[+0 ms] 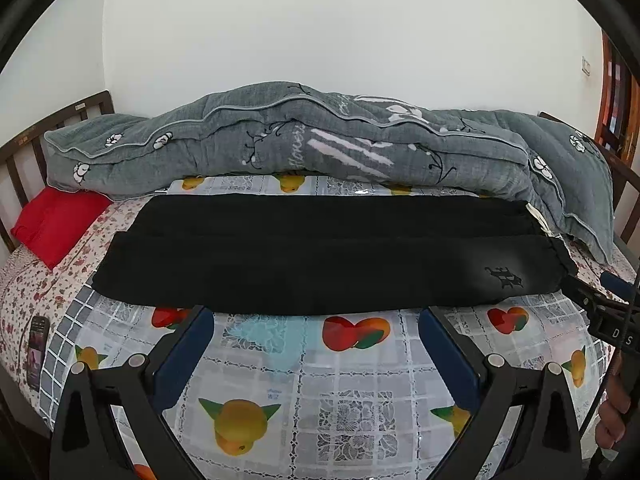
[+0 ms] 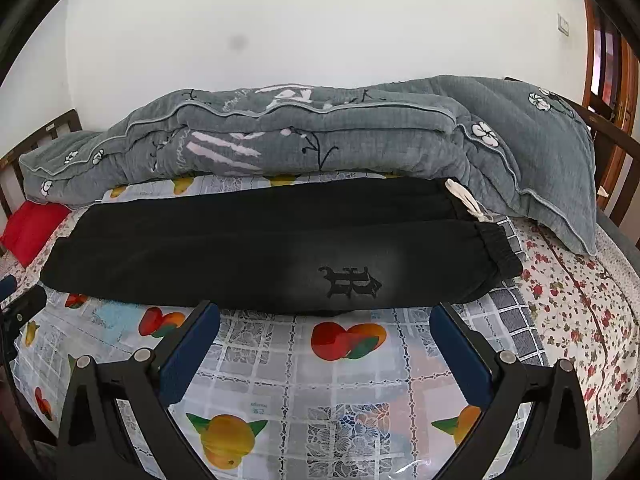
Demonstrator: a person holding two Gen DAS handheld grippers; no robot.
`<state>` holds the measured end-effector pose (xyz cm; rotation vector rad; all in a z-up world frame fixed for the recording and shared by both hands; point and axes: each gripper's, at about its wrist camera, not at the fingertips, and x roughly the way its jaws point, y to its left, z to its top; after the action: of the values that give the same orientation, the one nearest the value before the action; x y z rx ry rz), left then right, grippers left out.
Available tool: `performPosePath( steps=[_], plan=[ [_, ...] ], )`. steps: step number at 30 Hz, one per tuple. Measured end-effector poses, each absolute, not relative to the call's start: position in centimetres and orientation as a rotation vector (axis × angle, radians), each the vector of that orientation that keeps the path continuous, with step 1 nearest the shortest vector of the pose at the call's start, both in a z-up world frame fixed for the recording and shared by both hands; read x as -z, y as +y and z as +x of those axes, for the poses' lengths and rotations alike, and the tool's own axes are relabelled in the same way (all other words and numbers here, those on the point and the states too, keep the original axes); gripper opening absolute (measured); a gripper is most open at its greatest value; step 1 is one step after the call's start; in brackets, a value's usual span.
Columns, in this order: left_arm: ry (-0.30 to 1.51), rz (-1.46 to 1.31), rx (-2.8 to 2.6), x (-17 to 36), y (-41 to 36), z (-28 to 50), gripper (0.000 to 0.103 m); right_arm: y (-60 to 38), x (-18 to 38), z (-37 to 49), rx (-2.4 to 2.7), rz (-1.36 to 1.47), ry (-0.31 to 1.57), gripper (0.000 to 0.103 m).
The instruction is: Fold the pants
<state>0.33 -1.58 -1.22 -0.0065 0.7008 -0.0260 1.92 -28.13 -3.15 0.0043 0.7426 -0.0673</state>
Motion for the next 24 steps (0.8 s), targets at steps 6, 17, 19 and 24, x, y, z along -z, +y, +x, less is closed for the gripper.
performPosePath(
  steps=[6, 17, 19, 24],
  plan=[
    [0.698, -0.01, 0.02, 1.21, -1.31, 0.22, 0.103, -27.98, 3.05, 1.69, 0.061, 0.006, 0.733, 0.103],
    [0.705, -0.012, 0.019, 1.18, -1.19, 0.48, 0.103, -27.74, 2.86, 1.45, 0.06, 0.007, 0.727, 0.103],
    [0.708, -0.017, 0.018, 1.23, -1.06, 0.55, 0.103, -27.7, 2.86, 1.38, 0.062, 0.004, 0.725, 0.103],
    [0.709, -0.02, 0.021, 1.23, -0.89, 0.53, 0.103, -27.68, 2.81, 1.36, 0.061, 0.004, 0.722, 0.103]
  ],
)
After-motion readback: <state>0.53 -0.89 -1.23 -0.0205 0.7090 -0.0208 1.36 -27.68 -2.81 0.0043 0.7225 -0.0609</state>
